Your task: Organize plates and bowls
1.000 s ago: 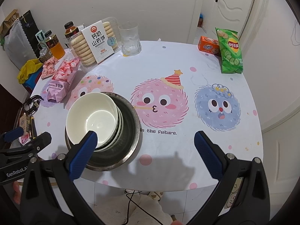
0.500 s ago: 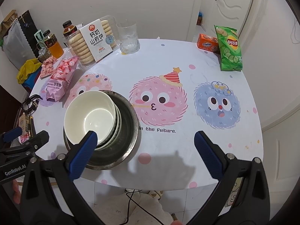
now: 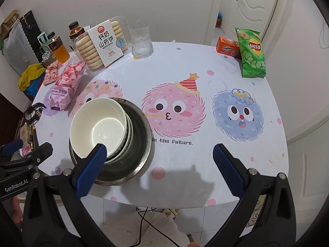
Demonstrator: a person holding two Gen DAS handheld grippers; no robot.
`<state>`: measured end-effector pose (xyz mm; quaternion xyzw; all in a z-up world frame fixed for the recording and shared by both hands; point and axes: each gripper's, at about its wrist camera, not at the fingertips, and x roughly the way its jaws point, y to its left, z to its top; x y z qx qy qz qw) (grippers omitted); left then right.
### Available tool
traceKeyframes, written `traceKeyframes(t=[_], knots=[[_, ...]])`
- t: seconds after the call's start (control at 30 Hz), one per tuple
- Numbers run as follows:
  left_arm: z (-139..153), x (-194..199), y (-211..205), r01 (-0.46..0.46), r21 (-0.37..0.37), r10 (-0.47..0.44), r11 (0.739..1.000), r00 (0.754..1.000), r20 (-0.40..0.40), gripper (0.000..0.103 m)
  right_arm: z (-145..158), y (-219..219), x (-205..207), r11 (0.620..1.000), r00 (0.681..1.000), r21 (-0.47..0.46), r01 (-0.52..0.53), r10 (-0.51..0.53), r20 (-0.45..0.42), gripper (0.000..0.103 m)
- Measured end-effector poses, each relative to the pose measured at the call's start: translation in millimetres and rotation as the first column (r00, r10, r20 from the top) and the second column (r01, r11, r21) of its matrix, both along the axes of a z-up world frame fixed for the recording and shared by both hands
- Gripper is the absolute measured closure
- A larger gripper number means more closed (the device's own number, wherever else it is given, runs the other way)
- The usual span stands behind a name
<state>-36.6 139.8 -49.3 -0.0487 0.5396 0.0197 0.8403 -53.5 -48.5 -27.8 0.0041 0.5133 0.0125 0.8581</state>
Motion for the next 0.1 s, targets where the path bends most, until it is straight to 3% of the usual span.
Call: traceKeyframes(t=[0.1], knots=[[1.4,0.2,-0.6,0.005,-0.001,-0.005,1.000,1.000,0.014,0.000,0.0,-0.2,0.2,1.000,1.000,0.000,-0.001,0.001,0.000,0.000]])
